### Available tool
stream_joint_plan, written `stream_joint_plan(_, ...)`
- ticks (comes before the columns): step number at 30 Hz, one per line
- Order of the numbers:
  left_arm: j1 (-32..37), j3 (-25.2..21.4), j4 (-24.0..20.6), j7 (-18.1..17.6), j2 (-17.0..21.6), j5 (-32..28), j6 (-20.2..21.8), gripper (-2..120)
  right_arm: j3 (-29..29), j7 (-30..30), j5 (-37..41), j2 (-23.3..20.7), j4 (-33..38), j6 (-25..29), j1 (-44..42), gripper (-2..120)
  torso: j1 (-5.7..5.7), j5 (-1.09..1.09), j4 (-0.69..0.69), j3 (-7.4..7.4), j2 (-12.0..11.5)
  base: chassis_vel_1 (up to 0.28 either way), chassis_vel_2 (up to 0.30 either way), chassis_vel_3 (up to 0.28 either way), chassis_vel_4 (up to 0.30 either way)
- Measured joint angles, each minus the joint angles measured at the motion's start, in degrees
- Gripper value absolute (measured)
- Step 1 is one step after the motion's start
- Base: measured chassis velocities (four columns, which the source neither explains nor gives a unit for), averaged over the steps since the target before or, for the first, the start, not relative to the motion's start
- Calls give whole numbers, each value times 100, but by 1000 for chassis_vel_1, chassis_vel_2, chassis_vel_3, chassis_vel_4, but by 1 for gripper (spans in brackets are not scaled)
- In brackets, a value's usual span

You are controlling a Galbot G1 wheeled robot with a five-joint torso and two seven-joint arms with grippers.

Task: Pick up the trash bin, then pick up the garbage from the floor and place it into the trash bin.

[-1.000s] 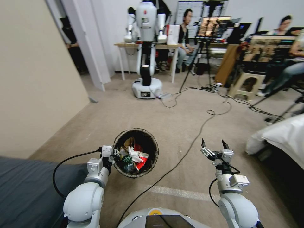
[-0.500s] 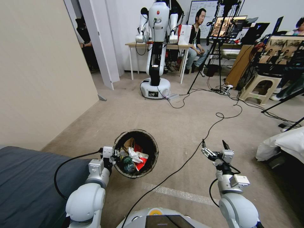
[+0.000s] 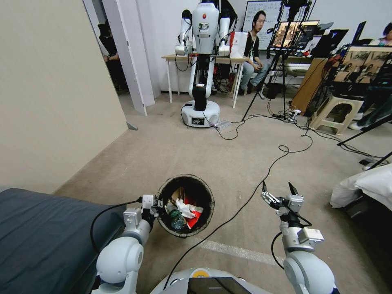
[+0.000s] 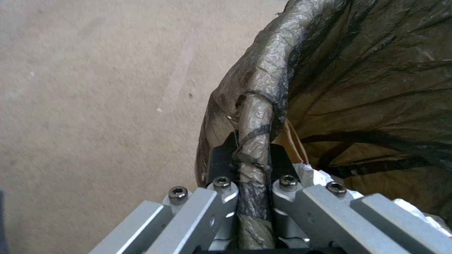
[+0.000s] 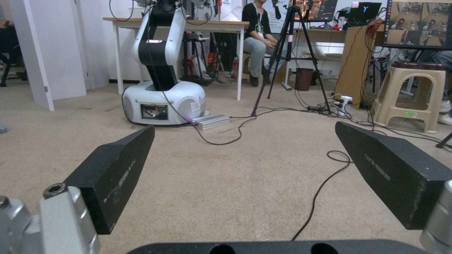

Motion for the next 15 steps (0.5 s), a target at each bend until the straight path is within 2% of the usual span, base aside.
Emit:
stream_joint_plan(11, -60, 159, 249, -447, -46, -37, 2, 1, 0, 33, 2, 3, -20, 25, -4, 100, 0, 1, 0, 0, 0, 0, 0, 0, 0)
stream_joint_plan(15, -119, 209, 489, -681, -57, -53, 4, 1, -11, 38, 1, 10, -31, 28, 3, 100, 0, 0, 0, 0, 0, 0, 0, 0, 0)
